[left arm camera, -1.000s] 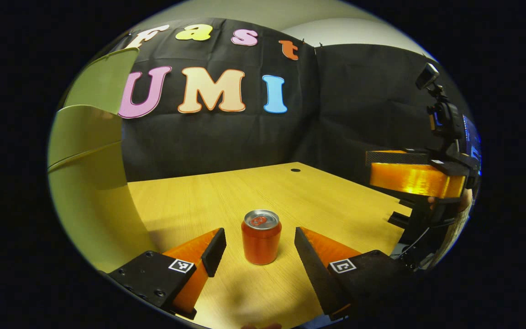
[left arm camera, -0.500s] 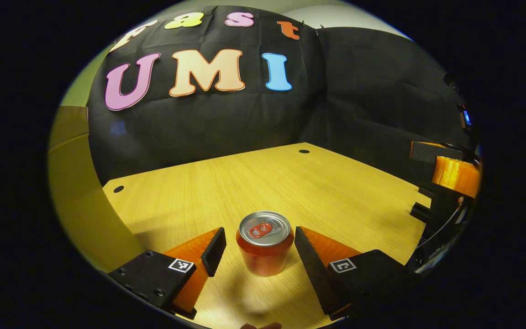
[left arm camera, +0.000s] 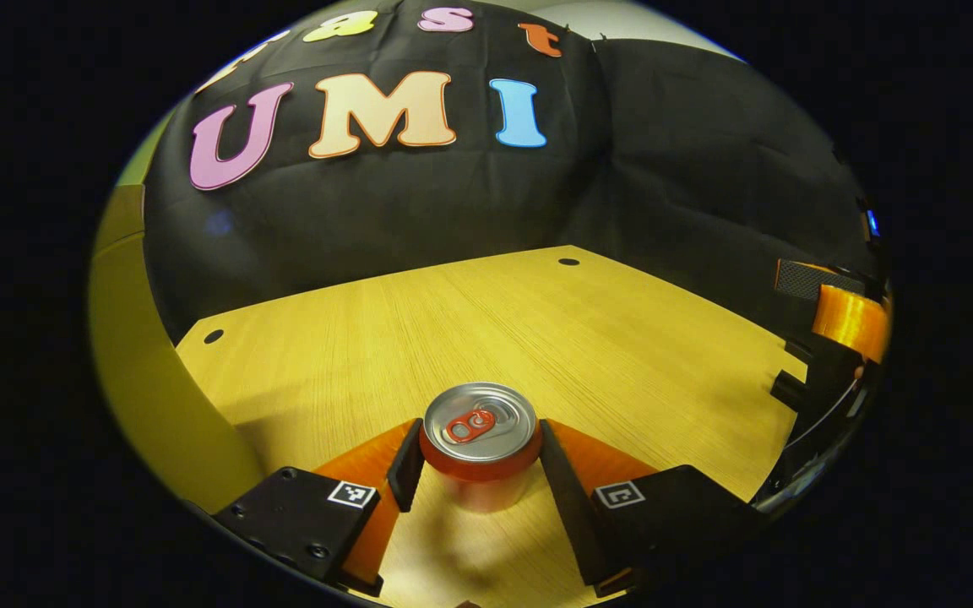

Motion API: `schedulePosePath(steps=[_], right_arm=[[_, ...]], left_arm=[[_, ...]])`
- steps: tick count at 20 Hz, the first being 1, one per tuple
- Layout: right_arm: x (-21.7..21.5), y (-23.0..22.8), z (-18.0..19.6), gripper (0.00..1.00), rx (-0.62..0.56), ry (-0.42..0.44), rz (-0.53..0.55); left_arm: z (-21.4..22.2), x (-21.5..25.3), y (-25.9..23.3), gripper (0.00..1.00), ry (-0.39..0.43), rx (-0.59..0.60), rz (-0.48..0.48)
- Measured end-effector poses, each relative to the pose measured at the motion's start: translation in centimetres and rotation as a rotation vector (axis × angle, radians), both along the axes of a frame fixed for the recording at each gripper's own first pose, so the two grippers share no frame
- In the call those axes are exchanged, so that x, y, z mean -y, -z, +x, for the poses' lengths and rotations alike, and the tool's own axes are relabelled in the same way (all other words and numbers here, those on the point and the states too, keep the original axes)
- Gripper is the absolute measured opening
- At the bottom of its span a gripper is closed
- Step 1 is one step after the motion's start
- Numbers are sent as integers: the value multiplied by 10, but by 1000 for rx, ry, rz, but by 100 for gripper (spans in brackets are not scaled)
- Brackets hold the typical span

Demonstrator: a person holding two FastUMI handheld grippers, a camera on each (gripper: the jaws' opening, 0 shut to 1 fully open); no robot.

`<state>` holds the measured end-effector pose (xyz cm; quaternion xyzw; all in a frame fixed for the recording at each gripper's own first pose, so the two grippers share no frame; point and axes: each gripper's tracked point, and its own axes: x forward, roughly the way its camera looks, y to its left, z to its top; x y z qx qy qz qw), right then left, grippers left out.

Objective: Press the lid of the desktop garbage bin to open it, pick up the crumpled paper on the desktop and throw it into the bin, then pick up the pop can on the desktop and drop it into the bin, and finally close the garbage bin lid.

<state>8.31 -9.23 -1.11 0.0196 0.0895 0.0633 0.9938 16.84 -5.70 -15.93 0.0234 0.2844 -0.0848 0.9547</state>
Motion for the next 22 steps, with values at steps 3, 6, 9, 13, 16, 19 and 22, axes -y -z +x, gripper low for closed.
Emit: schedulePosePath(steps=[3,6,9,13,16,19,22], right_arm=[[2,-2,-1,97,6,6,-2],[-2,-8,-5,98,16,-10,27],[-10,-17,-12,99,40,-39,56],[-11,-29,-21,99,73,-54,78],[-15,-38,-28,97,100,-71,107],[-18,-38,-29,97,105,-77,112],[-26,-35,-25,97,94,-93,101]], left_arm=[[-4,2,-14,78,-2,17,2],[-6,12,-45,78,33,53,-6],[-5,20,-88,78,39,96,-35],[-3,23,-144,78,41,168,-32],[2,6,-182,78,-1,209,-30],[4,-23,-221,78,-72,251,-17],[3,-59,-260,77,-138,302,32]])
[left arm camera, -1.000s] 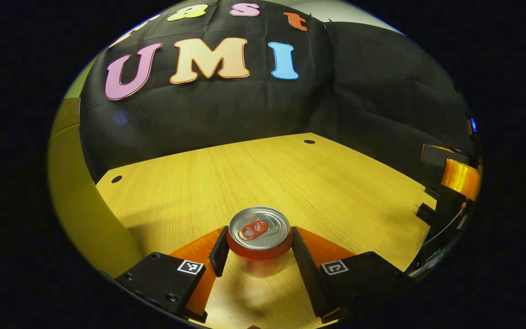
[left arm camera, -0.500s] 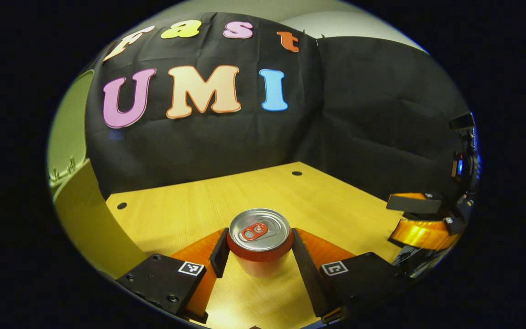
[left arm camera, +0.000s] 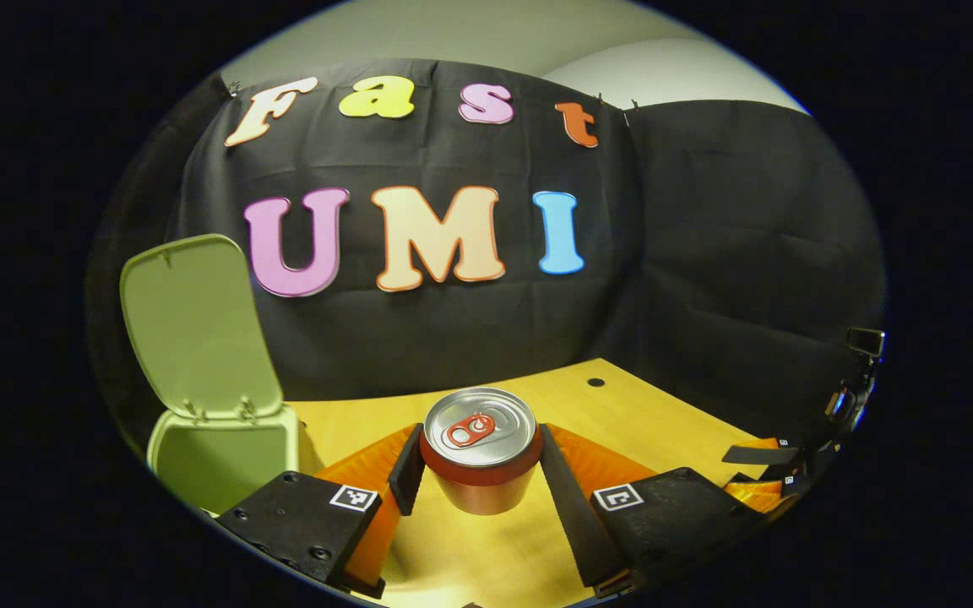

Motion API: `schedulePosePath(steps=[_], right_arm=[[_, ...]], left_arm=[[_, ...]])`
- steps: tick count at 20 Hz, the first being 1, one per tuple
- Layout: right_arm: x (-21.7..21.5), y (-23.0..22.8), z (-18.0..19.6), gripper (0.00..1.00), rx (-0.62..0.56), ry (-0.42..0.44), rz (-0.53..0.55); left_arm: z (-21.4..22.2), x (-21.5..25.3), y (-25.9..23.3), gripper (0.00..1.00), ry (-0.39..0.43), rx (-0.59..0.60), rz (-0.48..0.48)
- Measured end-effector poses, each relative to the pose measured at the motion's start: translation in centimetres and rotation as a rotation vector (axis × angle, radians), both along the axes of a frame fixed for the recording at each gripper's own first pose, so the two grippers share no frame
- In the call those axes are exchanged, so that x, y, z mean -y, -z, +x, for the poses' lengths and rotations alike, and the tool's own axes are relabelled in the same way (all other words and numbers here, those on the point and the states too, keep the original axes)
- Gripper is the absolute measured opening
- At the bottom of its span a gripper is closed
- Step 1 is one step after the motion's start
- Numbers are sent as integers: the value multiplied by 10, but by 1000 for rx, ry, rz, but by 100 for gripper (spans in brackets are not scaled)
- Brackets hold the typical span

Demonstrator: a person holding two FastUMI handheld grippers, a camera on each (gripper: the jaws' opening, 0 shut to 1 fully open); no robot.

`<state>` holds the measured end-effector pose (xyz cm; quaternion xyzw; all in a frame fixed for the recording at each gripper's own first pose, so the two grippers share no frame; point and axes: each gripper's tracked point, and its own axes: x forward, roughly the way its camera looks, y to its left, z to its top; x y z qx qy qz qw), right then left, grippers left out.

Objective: Press the lid of the desktop garbage bin to open it, pick up the crumpled paper on the desktop and throw it into the bin, then pick up the pop can on the desktop and drop it into the bin, and finally close the garbage bin lid.

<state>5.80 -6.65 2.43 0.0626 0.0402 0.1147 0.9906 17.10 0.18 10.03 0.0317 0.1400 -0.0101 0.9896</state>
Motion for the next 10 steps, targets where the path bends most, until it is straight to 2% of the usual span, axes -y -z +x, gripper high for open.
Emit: schedulePosePath(steps=[3,9,10], right_arm=[[-8,8,3,98,-28,-17,-21],[-22,22,5,98,-67,-41,-61],[-23,24,6,93,-71,-42,-64]], left_arm=[[0,-40,-23,77,-77,28,50],[-17,-126,-41,77,-254,55,64],[-21,-136,-46,77,-269,65,74]])
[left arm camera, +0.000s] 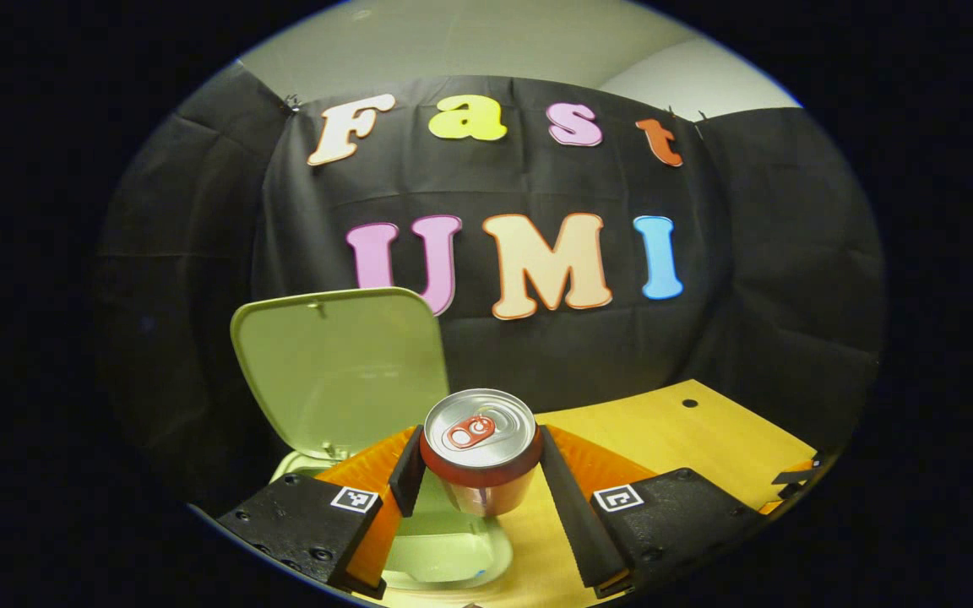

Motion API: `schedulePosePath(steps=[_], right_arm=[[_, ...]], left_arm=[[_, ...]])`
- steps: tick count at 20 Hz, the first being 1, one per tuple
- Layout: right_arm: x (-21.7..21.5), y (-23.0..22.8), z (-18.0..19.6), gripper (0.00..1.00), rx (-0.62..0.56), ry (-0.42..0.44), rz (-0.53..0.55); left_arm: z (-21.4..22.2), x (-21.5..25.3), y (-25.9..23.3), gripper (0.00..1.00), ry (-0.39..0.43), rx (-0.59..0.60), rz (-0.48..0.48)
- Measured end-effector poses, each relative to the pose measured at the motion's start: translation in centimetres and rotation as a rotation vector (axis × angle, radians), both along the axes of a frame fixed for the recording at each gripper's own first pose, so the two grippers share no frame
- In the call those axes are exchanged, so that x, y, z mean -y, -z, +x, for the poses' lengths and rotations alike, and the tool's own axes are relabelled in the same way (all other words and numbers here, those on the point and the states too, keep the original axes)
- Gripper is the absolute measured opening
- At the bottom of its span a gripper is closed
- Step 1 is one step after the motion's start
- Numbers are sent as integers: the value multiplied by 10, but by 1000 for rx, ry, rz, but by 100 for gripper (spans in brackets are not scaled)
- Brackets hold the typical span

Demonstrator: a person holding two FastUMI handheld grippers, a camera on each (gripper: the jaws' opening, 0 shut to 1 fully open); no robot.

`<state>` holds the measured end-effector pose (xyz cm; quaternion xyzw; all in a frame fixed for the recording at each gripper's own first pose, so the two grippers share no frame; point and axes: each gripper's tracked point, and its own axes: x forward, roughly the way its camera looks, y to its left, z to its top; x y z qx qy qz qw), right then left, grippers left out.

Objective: Press the lid of the desktop garbage bin to open it, pick up the crumpled paper on the desktop and throw it into the bin, then pick up the pop can on the desktop and drop it into the bin, and finally close the garbage bin lid.

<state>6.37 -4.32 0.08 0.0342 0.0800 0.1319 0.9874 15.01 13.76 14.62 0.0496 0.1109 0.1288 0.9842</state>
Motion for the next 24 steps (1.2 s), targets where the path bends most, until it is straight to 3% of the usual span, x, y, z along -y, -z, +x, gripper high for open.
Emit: schedulePosePath(steps=[1,5,12,19,24], right_arm=[[0,0,1,98,-3,2,-2],[1,6,6,98,-23,6,6],[-1,9,7,98,-35,0,-1],[6,11,10,97,-41,12,17],[4,10,7,98,-39,-1,28]], left_arm=[[-4,-10,-5,77,-19,10,14],[-19,-47,-6,77,-90,6,67],[-29,-79,27,77,-150,-57,-7],[-24,-81,11,87,-176,-37,35],[-13,-80,-20,84,-197,17,51]])
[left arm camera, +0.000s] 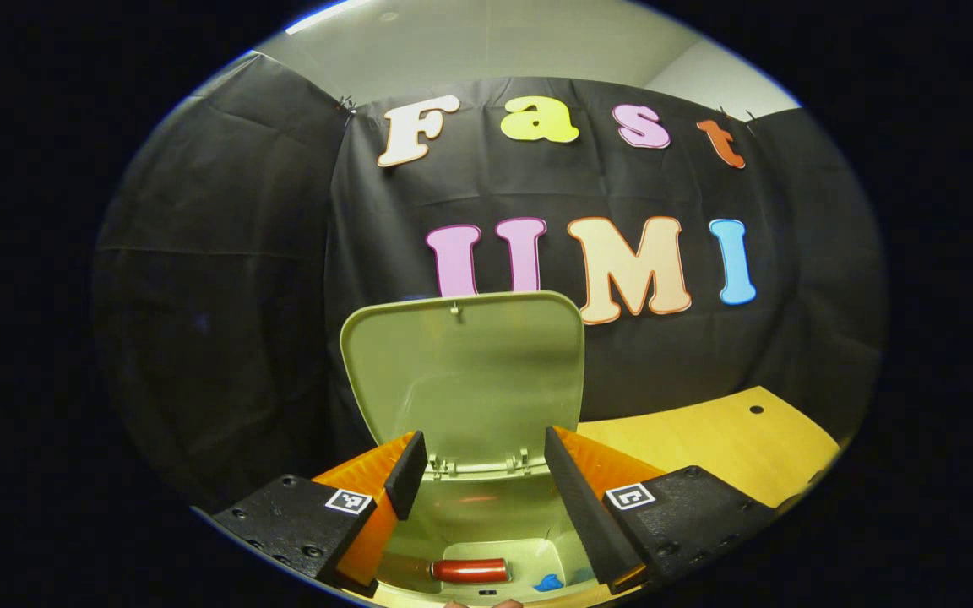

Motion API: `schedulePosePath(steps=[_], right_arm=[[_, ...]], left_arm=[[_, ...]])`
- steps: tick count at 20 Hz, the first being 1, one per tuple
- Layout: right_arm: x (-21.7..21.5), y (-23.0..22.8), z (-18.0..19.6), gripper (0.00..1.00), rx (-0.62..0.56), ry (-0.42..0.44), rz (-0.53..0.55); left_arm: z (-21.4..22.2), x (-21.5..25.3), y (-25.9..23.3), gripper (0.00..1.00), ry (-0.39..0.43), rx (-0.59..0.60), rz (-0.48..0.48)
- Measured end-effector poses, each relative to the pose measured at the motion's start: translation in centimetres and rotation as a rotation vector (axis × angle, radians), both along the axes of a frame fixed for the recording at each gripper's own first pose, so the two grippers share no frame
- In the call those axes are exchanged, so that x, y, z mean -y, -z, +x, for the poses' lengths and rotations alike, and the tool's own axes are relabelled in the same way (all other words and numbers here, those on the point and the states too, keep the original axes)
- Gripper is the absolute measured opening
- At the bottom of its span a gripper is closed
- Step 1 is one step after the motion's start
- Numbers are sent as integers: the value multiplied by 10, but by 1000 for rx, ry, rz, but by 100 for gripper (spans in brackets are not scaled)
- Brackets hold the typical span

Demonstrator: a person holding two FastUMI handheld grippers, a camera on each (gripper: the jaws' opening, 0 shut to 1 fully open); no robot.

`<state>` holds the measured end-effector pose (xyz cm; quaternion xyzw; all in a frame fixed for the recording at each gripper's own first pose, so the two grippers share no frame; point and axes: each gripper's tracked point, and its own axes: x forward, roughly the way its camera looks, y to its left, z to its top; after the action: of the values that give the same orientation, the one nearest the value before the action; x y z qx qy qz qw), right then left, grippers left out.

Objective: Press the lid of the desktop garbage bin to open it, pick up the crumpled paper on the desktop and throw it into the bin, then pick up the pop can on the desktop and drop it into the bin, and finally close the garbage bin lid.

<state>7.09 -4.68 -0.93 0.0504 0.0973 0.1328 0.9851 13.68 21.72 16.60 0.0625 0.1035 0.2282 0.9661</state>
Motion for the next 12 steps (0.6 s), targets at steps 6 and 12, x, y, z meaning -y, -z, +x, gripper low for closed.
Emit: schedulePosePath(steps=[6,12], right_arm=[[6,-6,-3,97,15,7,15],[13,-12,-7,98,28,17,37]], left_arm=[[17,14,-45,83,-5,47,131],[42,15,-72,86,-24,93,231]])
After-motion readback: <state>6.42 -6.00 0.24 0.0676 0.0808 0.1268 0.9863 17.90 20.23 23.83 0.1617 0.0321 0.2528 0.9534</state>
